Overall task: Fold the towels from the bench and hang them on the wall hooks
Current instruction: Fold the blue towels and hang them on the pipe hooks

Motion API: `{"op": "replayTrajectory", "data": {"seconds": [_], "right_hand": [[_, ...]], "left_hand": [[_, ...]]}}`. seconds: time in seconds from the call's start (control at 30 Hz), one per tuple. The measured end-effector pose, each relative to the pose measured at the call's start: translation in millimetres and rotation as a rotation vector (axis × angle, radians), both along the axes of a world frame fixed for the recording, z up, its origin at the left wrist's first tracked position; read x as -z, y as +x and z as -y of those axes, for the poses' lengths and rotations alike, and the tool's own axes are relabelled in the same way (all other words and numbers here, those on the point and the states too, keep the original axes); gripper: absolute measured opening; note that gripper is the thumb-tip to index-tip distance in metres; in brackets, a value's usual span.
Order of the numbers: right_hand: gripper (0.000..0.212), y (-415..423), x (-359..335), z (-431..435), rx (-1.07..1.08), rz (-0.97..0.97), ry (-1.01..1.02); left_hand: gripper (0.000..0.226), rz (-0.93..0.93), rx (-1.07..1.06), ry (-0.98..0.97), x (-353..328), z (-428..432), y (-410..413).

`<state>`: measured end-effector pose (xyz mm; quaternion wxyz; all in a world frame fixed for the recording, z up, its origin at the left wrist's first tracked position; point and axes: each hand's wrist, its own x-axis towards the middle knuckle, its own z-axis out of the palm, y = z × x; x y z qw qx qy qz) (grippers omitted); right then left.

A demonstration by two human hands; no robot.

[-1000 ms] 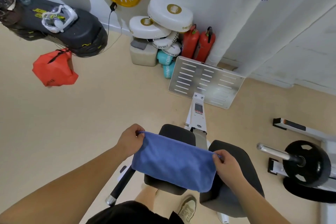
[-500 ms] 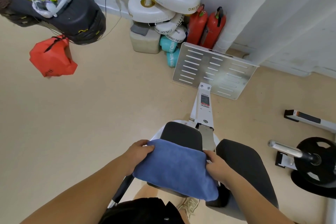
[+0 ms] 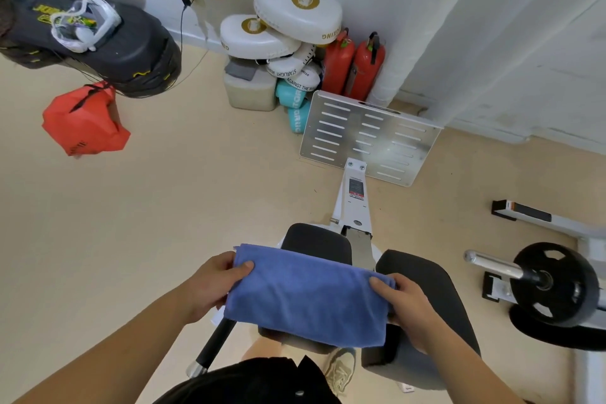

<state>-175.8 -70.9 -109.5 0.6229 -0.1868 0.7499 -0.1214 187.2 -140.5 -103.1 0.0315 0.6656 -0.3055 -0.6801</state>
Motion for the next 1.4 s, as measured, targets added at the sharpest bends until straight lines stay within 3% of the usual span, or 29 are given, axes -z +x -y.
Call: {"op": "replayTrajectory", "data": {"seconds": [0.13,0.3,0.37,0.47,0.6,0.8,0.97,1.07,1.23,1.4], "right_hand": [[0.023,23,-5,-11,0.118,0.067,-0.006],[0.010,67,-5,-12,0.058,-0.148,-0.082],[0.015,76,-4,-13,0.027,-0.213,-0.127],[0.016,77,-4,-16,0.018,-0.228,-0.138],[0.020,67,-4,-24,0.079,-0.198,-0.138],[0.033,57,-15,-41,0.181,0.070,-0.141],[0.026,55,-13,-49,0.203,0.058,-0.151],[0.025,58,-7,-46,0.184,-0.008,-0.141],[0.030,63,-5,-37,0.083,-0.055,-0.051],[0.032,65,0,-39,0.108,-0.058,-0.040]], "left_hand": [[0.031,0.077,-0.031,-0.160,-28,-1,3],[0.014,0.222,0.021,-0.399,-70,-4,-16],[0.010,0.244,0.100,-0.452,-81,-9,-39],[0.025,0.244,0.300,-0.477,-77,-24,-84],[0.041,0.230,0.468,-0.535,-48,-45,-141],[0.036,0.269,0.586,-0.536,-13,-61,-174],[0.020,0.219,0.830,-0.514,-13,-64,-181],[0.028,0.233,0.768,-0.513,-17,-60,-163],[0.052,0.529,0.606,-0.476,-15,-50,-107],[0.053,0.389,0.374,-0.223,-6,-56,-95]]}}
